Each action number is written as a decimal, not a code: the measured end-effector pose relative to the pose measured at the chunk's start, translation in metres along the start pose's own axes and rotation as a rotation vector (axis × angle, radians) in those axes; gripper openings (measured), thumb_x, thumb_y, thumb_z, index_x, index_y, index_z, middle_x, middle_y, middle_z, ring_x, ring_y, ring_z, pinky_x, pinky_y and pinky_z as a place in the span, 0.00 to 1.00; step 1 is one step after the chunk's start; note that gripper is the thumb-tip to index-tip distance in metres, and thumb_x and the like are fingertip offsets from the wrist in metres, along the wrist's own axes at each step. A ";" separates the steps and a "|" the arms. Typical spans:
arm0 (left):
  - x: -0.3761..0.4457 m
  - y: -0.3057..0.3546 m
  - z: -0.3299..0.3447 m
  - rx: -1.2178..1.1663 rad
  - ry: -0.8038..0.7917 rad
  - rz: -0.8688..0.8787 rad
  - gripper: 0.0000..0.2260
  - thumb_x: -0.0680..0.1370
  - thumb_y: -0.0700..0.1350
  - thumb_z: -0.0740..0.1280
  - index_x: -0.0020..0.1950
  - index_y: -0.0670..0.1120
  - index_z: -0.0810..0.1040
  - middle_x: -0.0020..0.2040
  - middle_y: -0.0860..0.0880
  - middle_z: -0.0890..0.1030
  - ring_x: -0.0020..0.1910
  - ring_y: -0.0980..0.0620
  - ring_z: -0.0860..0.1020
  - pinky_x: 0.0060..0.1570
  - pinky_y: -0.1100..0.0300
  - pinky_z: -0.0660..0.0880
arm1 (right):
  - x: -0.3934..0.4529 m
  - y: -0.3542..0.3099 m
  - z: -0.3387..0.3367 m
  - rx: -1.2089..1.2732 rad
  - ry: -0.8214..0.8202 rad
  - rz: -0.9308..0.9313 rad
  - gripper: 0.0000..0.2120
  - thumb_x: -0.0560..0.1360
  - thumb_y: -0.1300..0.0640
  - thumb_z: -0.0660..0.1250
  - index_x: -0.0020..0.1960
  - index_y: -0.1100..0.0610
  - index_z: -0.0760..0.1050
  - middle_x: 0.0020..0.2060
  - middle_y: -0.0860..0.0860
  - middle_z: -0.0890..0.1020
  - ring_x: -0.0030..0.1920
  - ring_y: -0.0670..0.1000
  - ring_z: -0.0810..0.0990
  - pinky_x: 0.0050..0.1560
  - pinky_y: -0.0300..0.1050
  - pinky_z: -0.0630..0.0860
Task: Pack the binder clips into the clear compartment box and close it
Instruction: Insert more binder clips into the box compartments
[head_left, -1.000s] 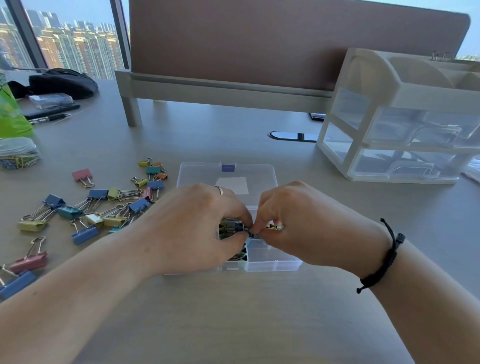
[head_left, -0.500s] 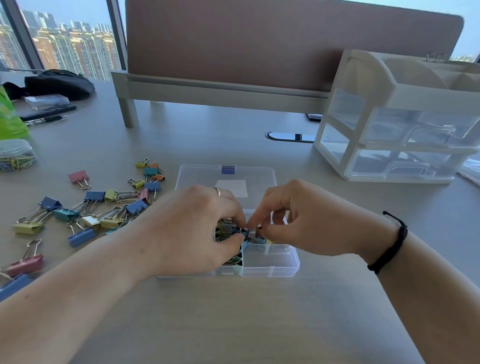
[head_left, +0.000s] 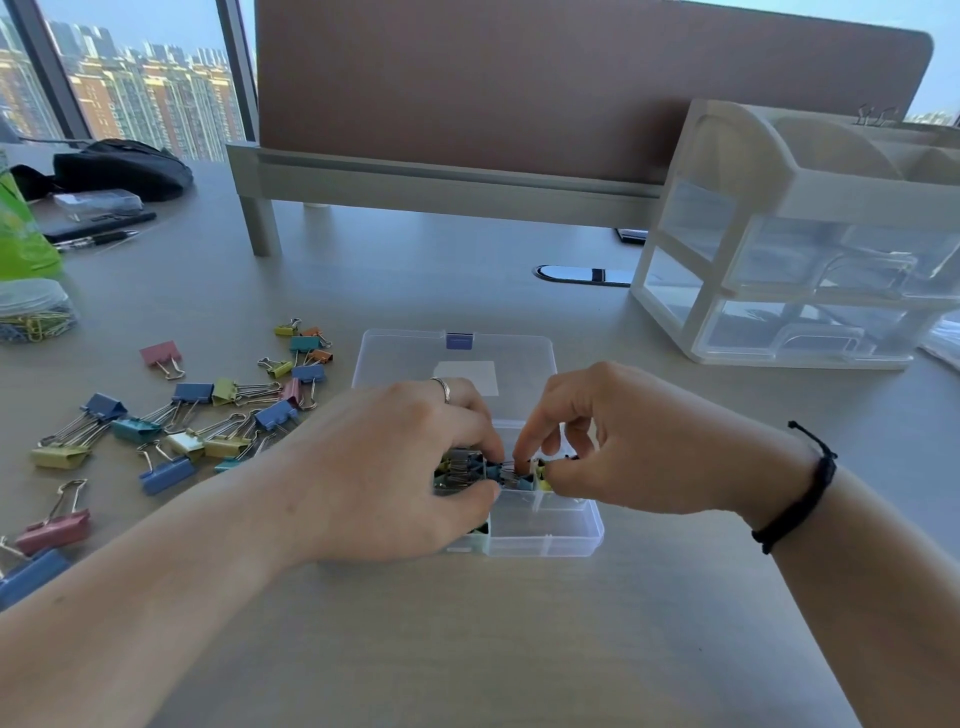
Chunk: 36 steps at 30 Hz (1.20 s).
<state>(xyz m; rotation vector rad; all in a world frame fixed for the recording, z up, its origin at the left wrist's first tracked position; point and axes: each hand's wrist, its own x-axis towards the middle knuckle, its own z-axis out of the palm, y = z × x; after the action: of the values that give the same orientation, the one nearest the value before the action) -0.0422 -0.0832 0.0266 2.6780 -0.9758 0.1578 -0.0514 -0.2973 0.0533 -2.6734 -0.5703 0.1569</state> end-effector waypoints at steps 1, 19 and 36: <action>0.000 0.000 0.000 -0.002 -0.003 -0.004 0.13 0.75 0.63 0.63 0.56 0.62 0.80 0.56 0.68 0.72 0.45 0.65 0.74 0.39 0.71 0.66 | 0.000 0.000 0.000 -0.008 0.004 -0.002 0.07 0.71 0.50 0.70 0.46 0.40 0.82 0.42 0.40 0.79 0.42 0.42 0.75 0.39 0.30 0.69; -0.001 0.001 0.000 -0.027 -0.029 -0.031 0.25 0.66 0.74 0.60 0.56 0.61 0.75 0.57 0.66 0.72 0.51 0.62 0.76 0.50 0.58 0.76 | 0.004 -0.005 0.008 -0.164 0.091 0.005 0.05 0.74 0.46 0.67 0.47 0.42 0.81 0.39 0.41 0.77 0.39 0.40 0.74 0.37 0.34 0.69; 0.000 0.007 -0.002 -0.012 -0.059 -0.070 0.22 0.69 0.72 0.63 0.56 0.60 0.75 0.58 0.65 0.72 0.51 0.61 0.76 0.50 0.58 0.76 | 0.005 -0.016 0.011 -0.268 0.133 0.070 0.07 0.75 0.43 0.66 0.43 0.42 0.80 0.38 0.41 0.78 0.41 0.43 0.76 0.40 0.42 0.76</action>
<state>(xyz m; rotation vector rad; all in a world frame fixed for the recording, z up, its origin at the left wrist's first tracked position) -0.0461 -0.0876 0.0304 2.7152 -0.8950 0.0581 -0.0553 -0.2779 0.0502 -2.9367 -0.4851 -0.0843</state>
